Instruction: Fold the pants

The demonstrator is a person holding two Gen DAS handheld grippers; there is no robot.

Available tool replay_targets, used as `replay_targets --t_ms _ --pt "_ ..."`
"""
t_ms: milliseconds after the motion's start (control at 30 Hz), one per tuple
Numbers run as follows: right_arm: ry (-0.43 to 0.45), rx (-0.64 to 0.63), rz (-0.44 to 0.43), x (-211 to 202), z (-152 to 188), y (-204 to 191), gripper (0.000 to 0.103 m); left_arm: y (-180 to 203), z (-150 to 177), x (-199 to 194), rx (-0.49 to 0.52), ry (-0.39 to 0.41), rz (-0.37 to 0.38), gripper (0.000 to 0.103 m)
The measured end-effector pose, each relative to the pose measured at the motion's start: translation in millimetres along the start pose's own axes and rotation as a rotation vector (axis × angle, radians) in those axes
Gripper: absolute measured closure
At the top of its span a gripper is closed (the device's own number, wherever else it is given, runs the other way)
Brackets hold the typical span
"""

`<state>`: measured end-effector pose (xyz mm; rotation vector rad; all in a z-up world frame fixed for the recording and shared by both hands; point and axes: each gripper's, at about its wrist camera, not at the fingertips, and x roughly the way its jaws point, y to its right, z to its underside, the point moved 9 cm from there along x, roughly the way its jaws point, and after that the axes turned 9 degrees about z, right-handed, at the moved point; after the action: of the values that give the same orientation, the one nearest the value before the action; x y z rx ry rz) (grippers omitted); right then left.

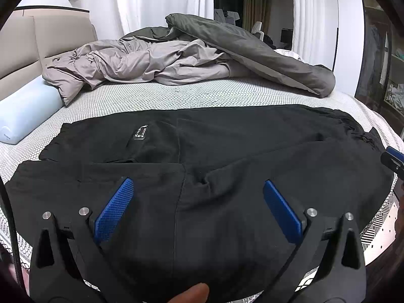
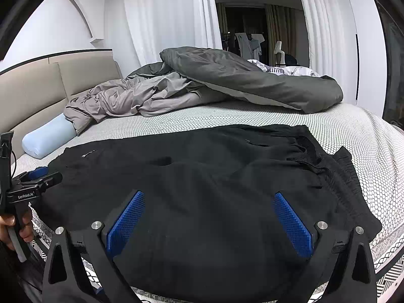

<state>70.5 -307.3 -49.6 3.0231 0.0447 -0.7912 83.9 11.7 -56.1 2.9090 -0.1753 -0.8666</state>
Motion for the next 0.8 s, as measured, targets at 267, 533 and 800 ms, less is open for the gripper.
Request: replay_targets --t_ms 267,533,800 --pt "-0.004 -0.001 0.001 0.6 0.8 0.7 0.000 0.5 -0.4 -0.1 0.001 0.001 0.004 0.001" --pt "-0.013 0.011 0.003 0.9 0.2 3.1 0.000 2.9 -2.5 -2.8 0.008 0.007 0.008 0.001" --pt "0.013 0.023 0.027 0.3 -2.8 7.8 0.000 3.1 -1.6 -4.1 0.004 0.000 0.004 0.001"
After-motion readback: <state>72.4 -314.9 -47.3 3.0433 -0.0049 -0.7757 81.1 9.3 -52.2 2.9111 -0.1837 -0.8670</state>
